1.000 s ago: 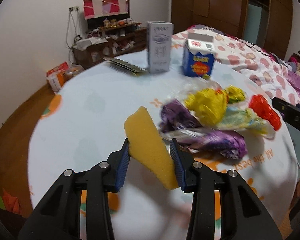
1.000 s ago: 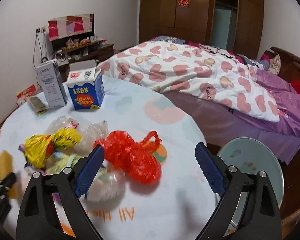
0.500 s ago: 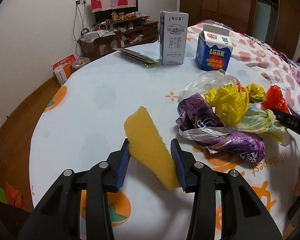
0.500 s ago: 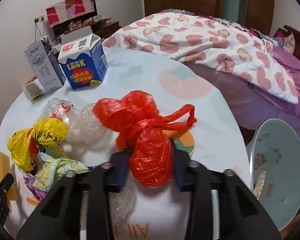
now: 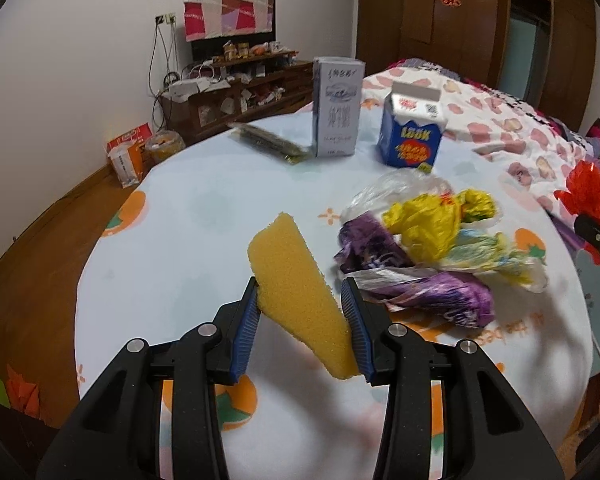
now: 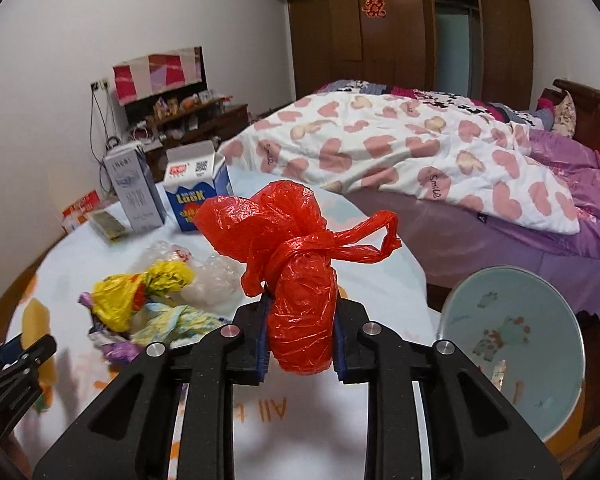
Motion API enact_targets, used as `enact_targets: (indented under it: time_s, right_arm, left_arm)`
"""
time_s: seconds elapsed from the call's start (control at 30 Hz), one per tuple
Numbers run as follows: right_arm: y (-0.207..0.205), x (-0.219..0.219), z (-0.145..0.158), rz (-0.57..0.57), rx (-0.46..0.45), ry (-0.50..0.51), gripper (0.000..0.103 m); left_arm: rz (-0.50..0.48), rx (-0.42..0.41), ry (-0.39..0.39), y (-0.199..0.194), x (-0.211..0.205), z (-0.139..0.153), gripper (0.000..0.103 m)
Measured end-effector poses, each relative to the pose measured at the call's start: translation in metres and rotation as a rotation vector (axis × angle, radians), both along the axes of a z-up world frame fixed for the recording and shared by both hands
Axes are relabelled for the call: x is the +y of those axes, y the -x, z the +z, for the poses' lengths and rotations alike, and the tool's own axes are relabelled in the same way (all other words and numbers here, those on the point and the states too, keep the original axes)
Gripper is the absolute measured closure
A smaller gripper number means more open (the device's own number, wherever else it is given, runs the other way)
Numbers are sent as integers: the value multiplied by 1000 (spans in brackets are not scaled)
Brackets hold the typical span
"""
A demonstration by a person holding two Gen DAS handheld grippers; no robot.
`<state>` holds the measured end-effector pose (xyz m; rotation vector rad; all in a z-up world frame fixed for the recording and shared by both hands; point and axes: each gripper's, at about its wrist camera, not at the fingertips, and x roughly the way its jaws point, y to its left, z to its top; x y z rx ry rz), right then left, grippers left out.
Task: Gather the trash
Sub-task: 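Carry the yellow sponge and red bag over the wastebasket with both grippers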
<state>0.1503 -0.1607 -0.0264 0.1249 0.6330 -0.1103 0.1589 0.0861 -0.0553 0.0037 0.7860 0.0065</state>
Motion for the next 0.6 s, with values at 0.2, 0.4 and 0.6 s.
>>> enact_targets:
  time_s: [0.2,0.4,0.6]
  right_arm:
    - [25,0,4,3,-14,22,78]
    - [47,-2,1,-8,-15,32,78]
    - [59,-11,-6,-31,-6,20,78]
  left_arm:
    - [-38,-14,-19,10,-18,7,61]
    - [-88,-29,-35,22,-40,13,61]
    - [-126,-42,-51,34,-62,18,62]
